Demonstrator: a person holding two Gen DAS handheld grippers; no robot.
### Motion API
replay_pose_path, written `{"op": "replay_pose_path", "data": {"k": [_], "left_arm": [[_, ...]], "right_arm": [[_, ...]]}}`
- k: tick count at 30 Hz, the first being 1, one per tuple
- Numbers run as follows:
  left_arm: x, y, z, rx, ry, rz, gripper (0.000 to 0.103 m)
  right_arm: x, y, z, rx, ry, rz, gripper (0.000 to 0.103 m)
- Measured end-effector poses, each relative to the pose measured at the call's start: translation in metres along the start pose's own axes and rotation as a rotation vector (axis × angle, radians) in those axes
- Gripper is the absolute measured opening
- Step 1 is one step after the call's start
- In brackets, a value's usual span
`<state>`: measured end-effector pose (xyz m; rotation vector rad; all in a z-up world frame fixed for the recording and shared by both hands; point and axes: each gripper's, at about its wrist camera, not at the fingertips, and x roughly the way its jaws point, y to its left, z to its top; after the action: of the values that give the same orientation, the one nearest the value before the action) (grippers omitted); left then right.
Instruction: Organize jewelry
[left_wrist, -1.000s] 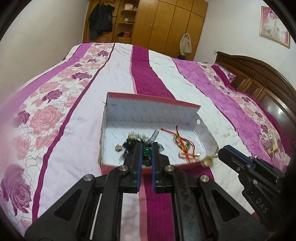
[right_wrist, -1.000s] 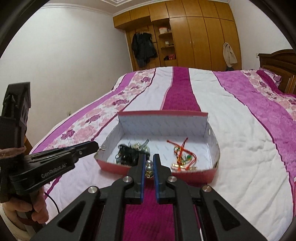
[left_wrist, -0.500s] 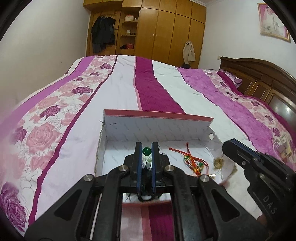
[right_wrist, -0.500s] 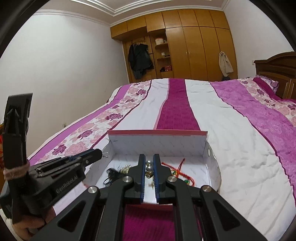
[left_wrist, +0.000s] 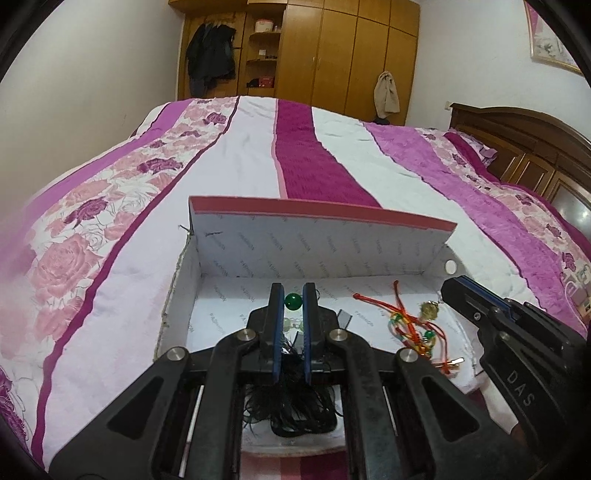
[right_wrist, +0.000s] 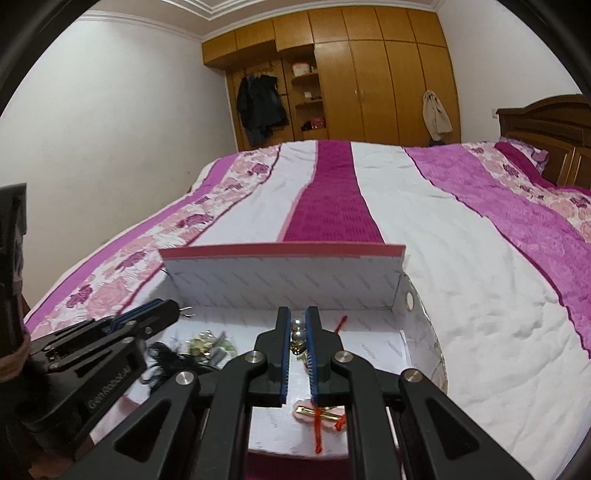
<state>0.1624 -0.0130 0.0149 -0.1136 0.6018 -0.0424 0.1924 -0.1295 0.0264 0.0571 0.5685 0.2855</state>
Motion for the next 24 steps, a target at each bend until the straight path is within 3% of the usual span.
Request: {"op": "replay_pose_path", "data": {"k": [8, 12, 13, 14, 24], "left_arm": [[0.013, 0.006, -0.001, -0.02, 0.029, 0.014, 0.002], [0.016, 0.009, -0.001, -0.027, 0.047, 0.021, 0.019], [0.015, 0.009, -0.001, -0.029, 0.046, 0.023, 0.024], [0.014, 0.009, -0.001, -0.03, 0.042, 0.027, 0.026], [-0.007, 0.016, 0.002, -0.055, 0.05, 0.031, 0.032]], "right_arm": [[0.019, -0.011, -0.005, 0.019, 0.052, -0.012, 0.01], [0.023, -0.014, -0.006, 0.038, 0.075, -0.01, 0.014], [0.024, -0.015, -0.006, 0.043, 0.079, -0.007, 0.023], [0.023, -0.015, -0.006, 0.047, 0.079, 0.001, 0.029], [-0.001, -0.01, 0.002, 0.057, 0.045, 0.014, 0.034]]}}
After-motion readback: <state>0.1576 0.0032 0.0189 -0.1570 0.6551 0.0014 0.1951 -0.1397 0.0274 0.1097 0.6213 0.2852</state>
